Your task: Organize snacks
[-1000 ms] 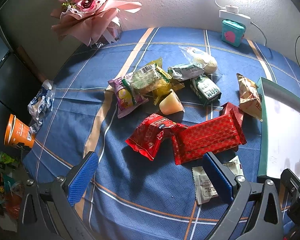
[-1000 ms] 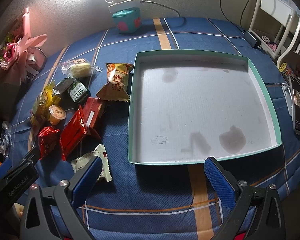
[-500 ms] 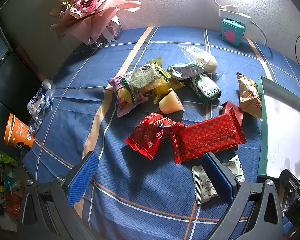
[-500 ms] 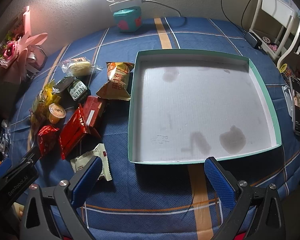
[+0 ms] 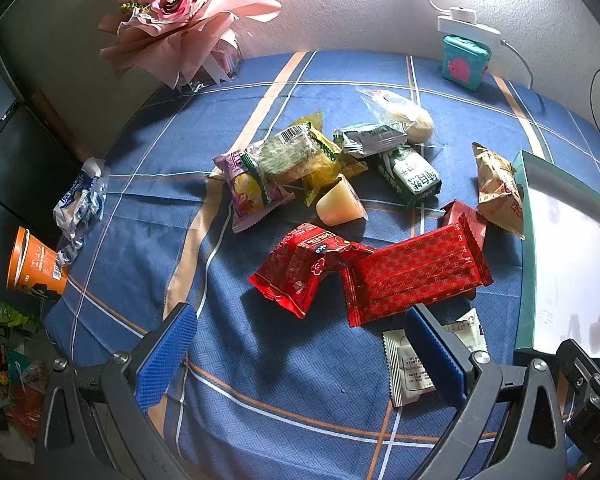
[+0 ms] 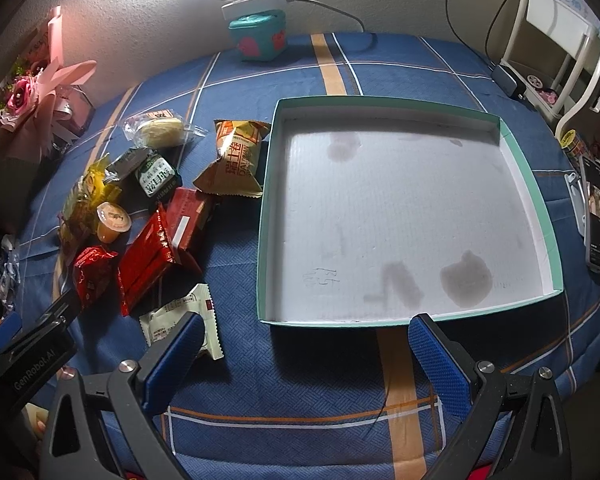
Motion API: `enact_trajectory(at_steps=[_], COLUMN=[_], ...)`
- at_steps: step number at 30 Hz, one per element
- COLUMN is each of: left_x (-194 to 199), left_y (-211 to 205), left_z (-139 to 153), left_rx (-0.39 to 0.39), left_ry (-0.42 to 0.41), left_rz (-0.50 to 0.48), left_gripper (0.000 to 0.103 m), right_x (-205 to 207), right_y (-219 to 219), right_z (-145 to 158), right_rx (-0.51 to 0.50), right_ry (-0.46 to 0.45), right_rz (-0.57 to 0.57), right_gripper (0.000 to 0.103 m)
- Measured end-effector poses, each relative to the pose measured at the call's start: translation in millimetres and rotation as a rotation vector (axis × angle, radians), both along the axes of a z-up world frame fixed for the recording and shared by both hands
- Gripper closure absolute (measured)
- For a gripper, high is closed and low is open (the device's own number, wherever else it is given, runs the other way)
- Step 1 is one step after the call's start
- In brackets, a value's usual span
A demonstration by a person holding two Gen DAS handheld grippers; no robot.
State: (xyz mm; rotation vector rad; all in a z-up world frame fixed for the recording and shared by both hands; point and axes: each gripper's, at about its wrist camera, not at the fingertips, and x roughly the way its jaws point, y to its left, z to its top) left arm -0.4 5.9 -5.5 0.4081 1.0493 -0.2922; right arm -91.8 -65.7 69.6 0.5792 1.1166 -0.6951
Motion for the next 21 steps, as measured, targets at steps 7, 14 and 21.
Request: enact_trajectory(at_steps=[7,14,21], left_x=[0.1,2.3,15.6], left_y=[-0.1,1.3,13.7], left_z=[-0.6,-1.1,-9.3], left_rx=[0.001,0.004,0.030], left_ry=[0.004,0.014,0.042], left_rz=[-0.001,-0.002,0.059], left_gripper=[0.000,0.000,0.000], right_x=[1.1,4.9,19.8], right_y=[1.2,4.3,19.9], right_z=[-1.4,-2.9,-8.9], right_rx=[-0.001,0.002,0.017], right_ry=[0.007,0.014,0.021], right_rz=[0.007,0.014,0.073], right_gripper=[0.000,0.000,0.000])
